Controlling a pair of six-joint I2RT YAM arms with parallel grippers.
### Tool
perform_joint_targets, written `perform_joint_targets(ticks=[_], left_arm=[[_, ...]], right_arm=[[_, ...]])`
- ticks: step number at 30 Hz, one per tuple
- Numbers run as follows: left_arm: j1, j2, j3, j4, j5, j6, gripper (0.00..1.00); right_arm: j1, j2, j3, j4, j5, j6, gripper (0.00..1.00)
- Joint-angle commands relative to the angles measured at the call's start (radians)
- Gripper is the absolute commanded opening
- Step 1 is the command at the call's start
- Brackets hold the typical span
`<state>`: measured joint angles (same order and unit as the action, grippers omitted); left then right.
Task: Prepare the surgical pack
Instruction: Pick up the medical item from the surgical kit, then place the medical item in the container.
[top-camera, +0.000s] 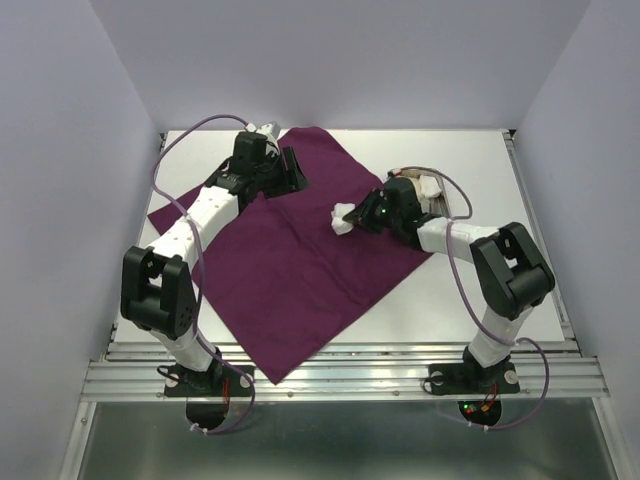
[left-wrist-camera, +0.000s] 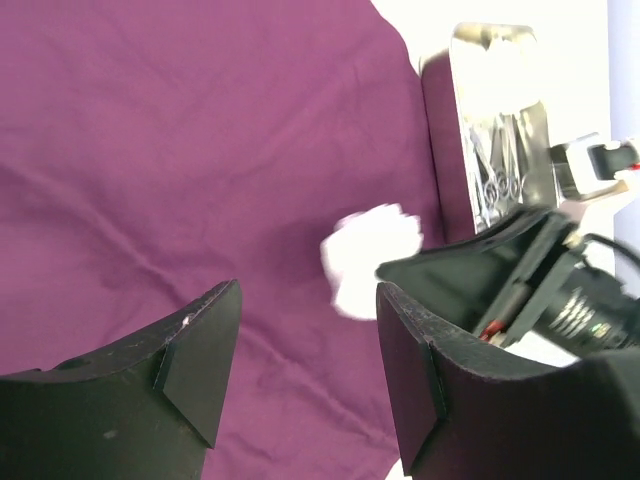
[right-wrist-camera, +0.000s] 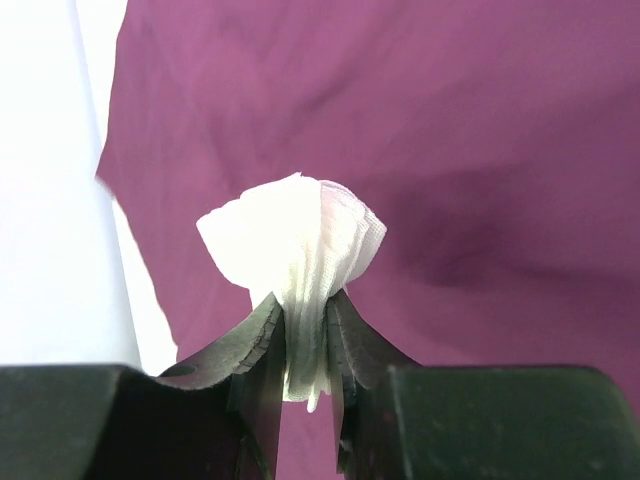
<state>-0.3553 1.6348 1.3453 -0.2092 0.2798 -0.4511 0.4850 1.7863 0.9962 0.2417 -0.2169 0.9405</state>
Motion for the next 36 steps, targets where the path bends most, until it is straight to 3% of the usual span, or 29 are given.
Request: perform_joint_targets(ticks=[1,8,15,36], left_arm=[[0.022,-0.072,0.002,0.001,-0.002,0.029,0.67],[0.029,-0.072,0.003,0.004,0.009,0.032,0.67],[0.029,-0.066,0.002,0.008,0.018,0.029,0.67],[0.029,-0.069,-0.017,0.008,0.027,0.028,0.67]], right_arm=[[-0.092,-0.088,0.047,-0.061,-0.079,-0.101,0.01],[-0.293,-0.174,0.073,-0.238,-0.176,-0.253,0.01],[-0.425,-0.209,0.027,-0.286,-0.225,-0.301,0.01],[-0.459,0.011,0.076,-0.375,-0.282,-0.463,0.01]])
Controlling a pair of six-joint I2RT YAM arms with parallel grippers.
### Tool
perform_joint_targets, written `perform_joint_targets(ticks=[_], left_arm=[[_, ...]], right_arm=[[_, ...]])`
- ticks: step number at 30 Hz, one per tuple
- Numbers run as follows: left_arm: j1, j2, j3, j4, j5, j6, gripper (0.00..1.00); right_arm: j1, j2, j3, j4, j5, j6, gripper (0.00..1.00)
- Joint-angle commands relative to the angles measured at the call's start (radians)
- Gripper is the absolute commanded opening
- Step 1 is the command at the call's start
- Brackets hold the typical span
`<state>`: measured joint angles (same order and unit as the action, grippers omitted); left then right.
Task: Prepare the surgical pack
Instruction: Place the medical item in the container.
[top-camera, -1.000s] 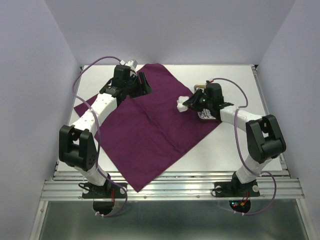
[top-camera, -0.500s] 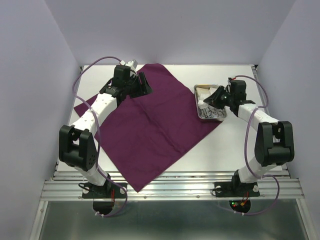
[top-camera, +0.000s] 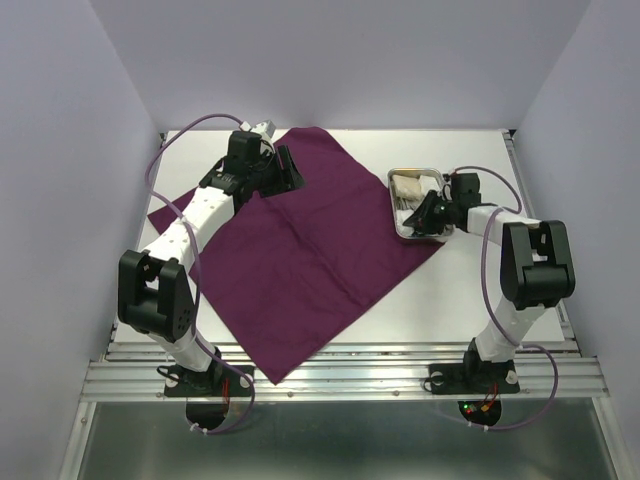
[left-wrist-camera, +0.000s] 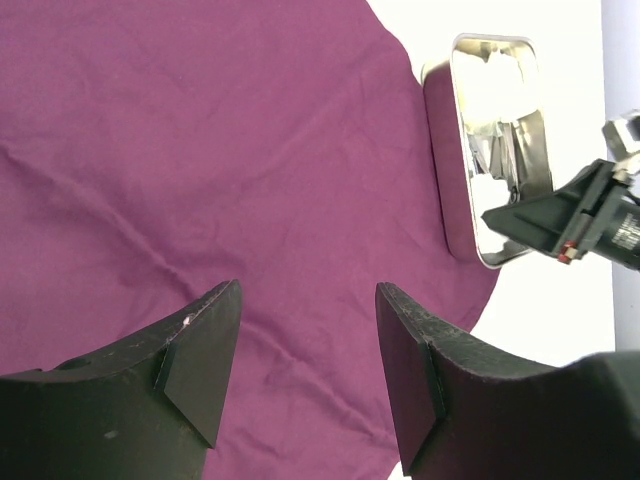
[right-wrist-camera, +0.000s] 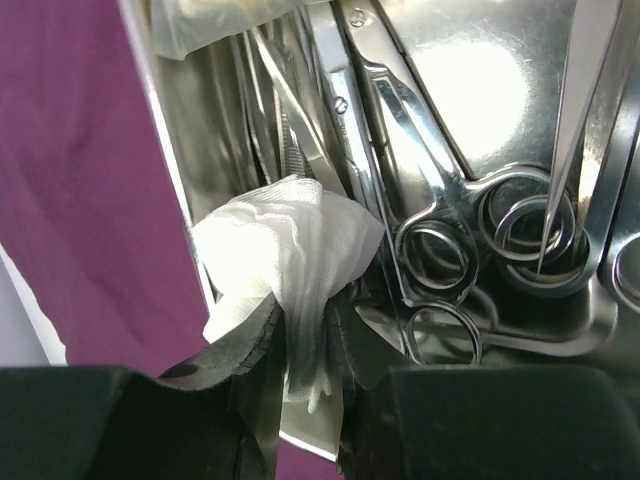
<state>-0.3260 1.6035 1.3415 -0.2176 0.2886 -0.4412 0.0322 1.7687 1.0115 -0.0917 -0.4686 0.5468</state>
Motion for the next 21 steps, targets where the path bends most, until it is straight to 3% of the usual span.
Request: perform_joint_targets(ticks=[1,9,14,17,19,21], left_arm=[[-0.001,-0.037,-0.015,0.017,0.018,0.016,0.67],[-0.001,-0.042,-0.021,0.024,0.021,0.015,0.67],[-0.001,-0.039,-0.021,0.027,0.024,0.013,0.67],[-0.001,-0.037,-0.021,0.029,0.024,0.013,0.67],[-0.001,-0.037,-0.024,0.03,0.026,0.013,0.67],[-0.001,-0.036,-0.022,0.032,0.026,0.013,0.67]], right_arm=[[-0.006,0.041,0.068,-0.051,-0.021,-0.077,0.01],[-0.006,0.048,0.082,-0.074,0.028,-0.091,0.02],[-0.006,0.029,0.088,-0.086,0.059,-0.093,0.09],[-0.006,0.017,0.099,-0.114,0.087,-0.11,0.28],[-0.006,0.012,0.107,-0.129,0.093,-0.12,0.48],[-0.006,0.0,0.108,-0.135,0.091,-0.123,0.56]])
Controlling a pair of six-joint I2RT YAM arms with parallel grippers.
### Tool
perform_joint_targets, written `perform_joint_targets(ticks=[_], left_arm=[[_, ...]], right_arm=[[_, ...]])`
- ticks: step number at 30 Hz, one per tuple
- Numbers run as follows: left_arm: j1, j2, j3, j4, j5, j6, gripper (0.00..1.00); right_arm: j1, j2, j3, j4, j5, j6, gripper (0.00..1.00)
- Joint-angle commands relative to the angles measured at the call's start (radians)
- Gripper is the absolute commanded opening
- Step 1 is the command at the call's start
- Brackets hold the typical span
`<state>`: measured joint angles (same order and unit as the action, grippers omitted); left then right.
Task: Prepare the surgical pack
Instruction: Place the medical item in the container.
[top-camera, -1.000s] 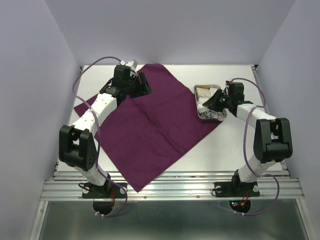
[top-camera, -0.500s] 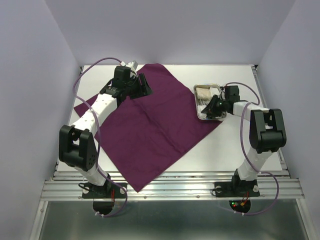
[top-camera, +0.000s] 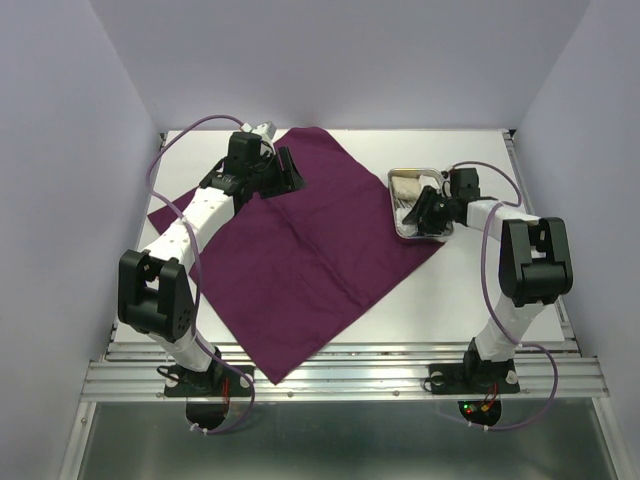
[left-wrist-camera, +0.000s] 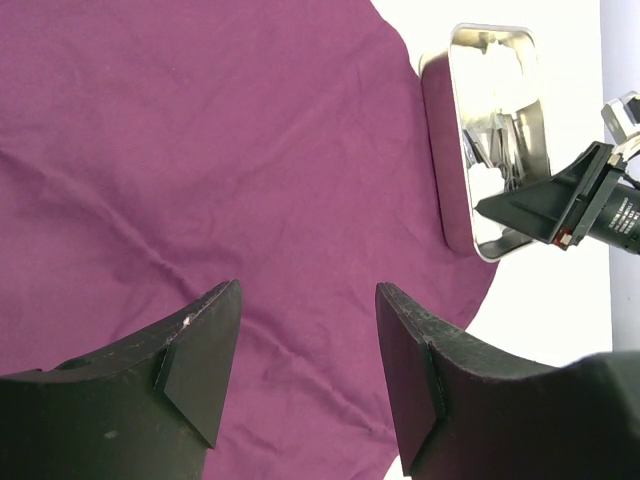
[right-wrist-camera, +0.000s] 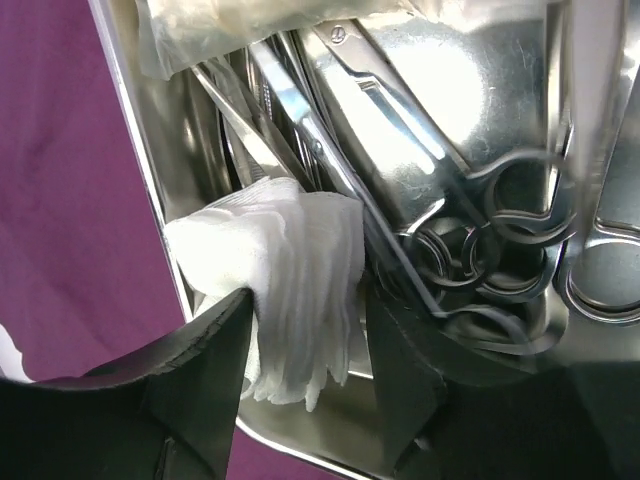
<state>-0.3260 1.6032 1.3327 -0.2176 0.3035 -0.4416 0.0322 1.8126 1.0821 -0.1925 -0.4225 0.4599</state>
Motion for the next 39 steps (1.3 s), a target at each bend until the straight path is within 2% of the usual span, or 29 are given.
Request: perform_joint_targets(ticks=[1,6,14,15,18,19,22,33,39], left_arm=[[-0.001,-0.034,-0.013,0.032,0.011,0.012,0.67],[-0.001,-0.035,-0.015,0.034,0.013,0.012,0.67],[-0.001,-0.032,-0.015,0.037,0.017,0.009,0.67],[-0.001,-0.032,-0.017,0.037,0.019,0.007,0.67],[-0.001,-0.029,-0.015,0.04,0.022,0.006,0.67],[-0.001,-0.029,-0.017,0.04,0.022,0.006,0.67],[-0.001,-0.031,-0.018,0.04,0.022,0.003,0.67],[-0.001,-0.034,-0.024,0.043,0.026,-0.002,0.67],[-0.001,-0.034,-0.023,0.043,0.028,-0.003,0.67]], right_arm=[[-0.006,-0.05,0.038,-0.036,0.045,-0.035,0.56],[-0.006,-0.108,0.058,-0.074,0.062,-0.044,0.61],[-0.006,-0.168,0.053,-0.097,0.08,-0.047,0.59],[-0.006,-0.17,0.05,-0.096,0.077,-0.046,0.57],[-0.006,-0.17,0.033,-0.078,0.057,-0.041,0.36],[-0.006,-0.167,0.024,-0.07,0.044,-0.037,0.25],[-0.006,-0.147,0.015,-0.061,0.028,-0.033,0.14],[0.003,-0.07,0.006,-0.044,0.06,-0.036,0.11],[0.012,-0.082,0.035,-0.071,0.091,-0.049,0.11]])
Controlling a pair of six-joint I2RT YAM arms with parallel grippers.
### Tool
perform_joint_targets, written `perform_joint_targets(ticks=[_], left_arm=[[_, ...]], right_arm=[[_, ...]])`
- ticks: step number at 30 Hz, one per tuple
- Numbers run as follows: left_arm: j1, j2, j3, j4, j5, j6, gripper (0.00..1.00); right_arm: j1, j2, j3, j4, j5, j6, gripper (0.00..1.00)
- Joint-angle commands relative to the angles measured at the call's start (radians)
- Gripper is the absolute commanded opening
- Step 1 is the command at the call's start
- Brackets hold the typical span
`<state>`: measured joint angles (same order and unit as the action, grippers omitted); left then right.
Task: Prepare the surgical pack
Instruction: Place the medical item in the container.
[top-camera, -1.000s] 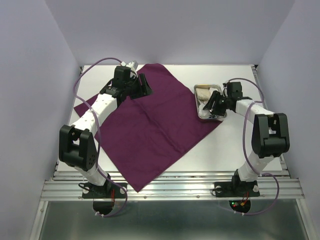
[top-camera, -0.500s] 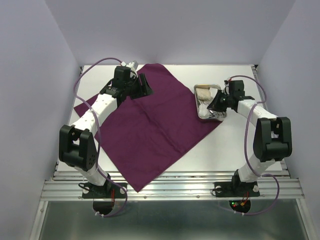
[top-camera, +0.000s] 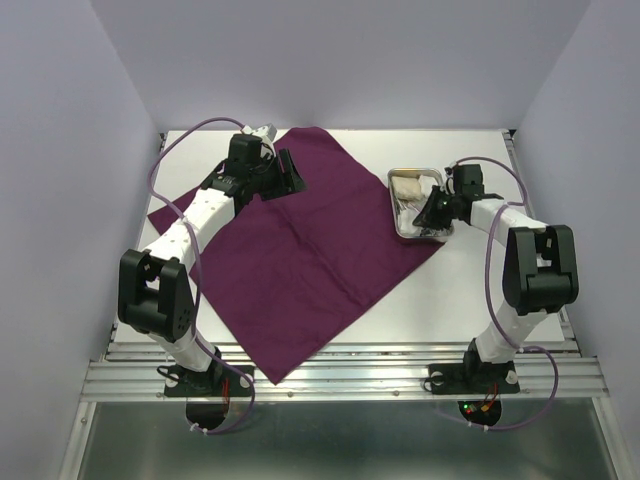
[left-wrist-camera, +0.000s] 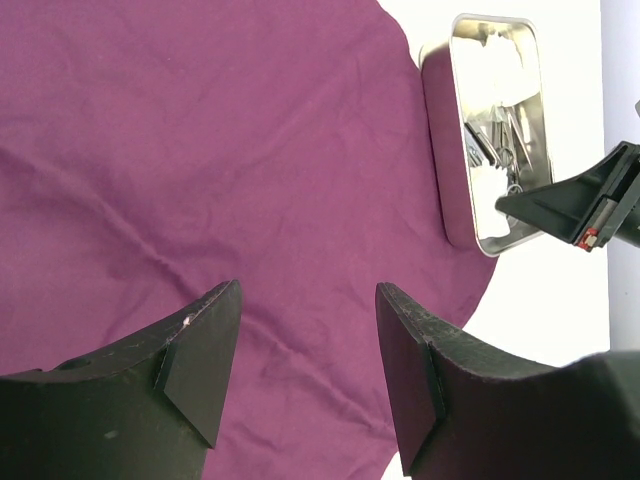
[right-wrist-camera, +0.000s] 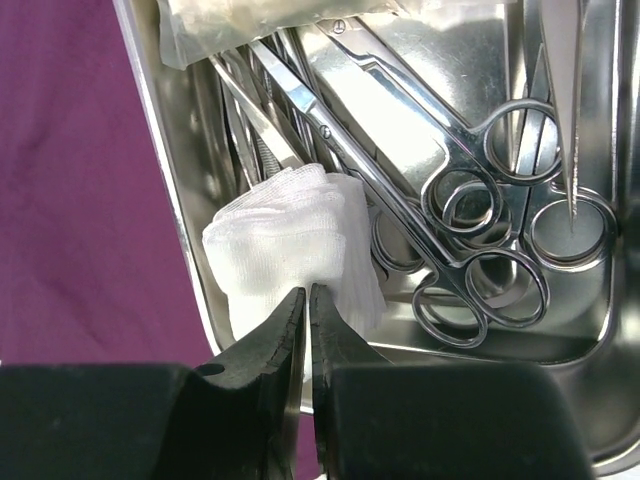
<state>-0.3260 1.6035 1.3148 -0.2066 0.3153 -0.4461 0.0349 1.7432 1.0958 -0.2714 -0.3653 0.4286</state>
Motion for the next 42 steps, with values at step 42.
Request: perform_joint_targets(ticks=[42], left_arm=[[-0.001,-0.047,0.008,0.016,-0.013,0.015,0.67]], right_arm=[[0.066,-0.066,0.142,0.015,0.072,0.029,0.19]])
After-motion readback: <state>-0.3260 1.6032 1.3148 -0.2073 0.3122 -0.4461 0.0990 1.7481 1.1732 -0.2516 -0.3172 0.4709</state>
